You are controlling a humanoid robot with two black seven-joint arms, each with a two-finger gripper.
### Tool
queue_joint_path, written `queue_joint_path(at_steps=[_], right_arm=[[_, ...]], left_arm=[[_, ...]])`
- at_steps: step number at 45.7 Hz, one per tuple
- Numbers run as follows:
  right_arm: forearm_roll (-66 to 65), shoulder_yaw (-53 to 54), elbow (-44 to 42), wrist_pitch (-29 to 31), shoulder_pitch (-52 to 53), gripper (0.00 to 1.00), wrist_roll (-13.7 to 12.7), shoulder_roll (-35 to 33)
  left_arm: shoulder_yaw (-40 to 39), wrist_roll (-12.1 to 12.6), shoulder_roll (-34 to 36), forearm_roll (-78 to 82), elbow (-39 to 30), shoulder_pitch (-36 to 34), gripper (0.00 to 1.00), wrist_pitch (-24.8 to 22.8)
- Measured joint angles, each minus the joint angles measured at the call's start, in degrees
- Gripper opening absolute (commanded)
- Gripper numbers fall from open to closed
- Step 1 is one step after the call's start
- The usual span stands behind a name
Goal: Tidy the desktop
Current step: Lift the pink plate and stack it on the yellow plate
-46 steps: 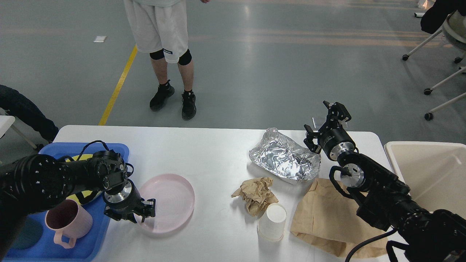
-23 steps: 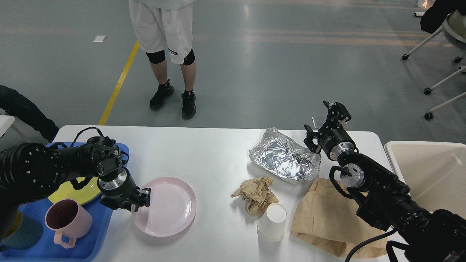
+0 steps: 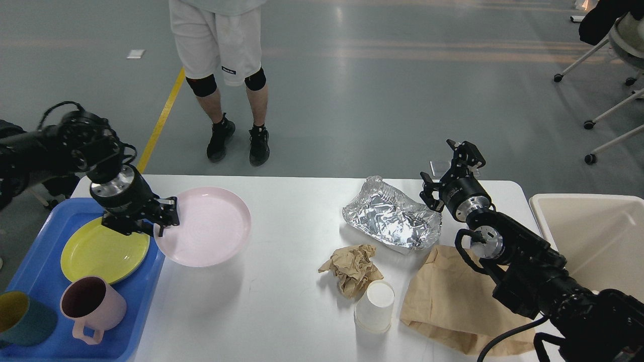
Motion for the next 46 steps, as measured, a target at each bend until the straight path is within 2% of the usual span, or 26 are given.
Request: queue_joint_path(at_steps=[6, 15, 18, 26, 30, 38, 46], right_arm=[[0.03, 0.0, 0.0, 0.0, 0.0, 1.0, 0.0, 0.0], [0.03, 0.0, 0.0, 0.0, 0.0, 1.0, 0.0, 0.0], [0.02, 0.0, 0.0, 0.0, 0.0, 1.0, 0.0, 0.0], [0.02, 0.0, 0.0, 0.0, 0.0, 1.0, 0.0, 0.0], [0.01, 0.0, 0.0, 0.0, 0.0, 1.0, 0.0, 0.0], [0.0, 0.0, 0.0, 0.0, 0.0, 1.0, 0.0, 0.0], [0.0, 0.0, 0.0, 0.0, 0.0, 1.0, 0.0, 0.0]], left_arm=[[0.07, 0.02, 5.86, 0.08, 3.83, 0.19, 0.0, -0.07], [0.09, 0.99, 8.7, 0.32, 16.66, 7.67, 0.0, -0.06], [0.04, 2.28, 8.75, 0.39, 19.67, 9.99, 0.0, -0.07], [-0.05, 8.32, 8.8, 0.53, 24.14, 13.78, 0.0, 0.09], [-0.67, 9.87, 8.79, 0.55, 26.55, 15.25, 0.0, 0.48], [-4.03, 10.53, 8.3, 0.95, 30.86, 19.3, 0.0, 0.68], [-5.32, 10.47, 7.54, 0.97, 31.7, 20.2, 0.0, 0.75]])
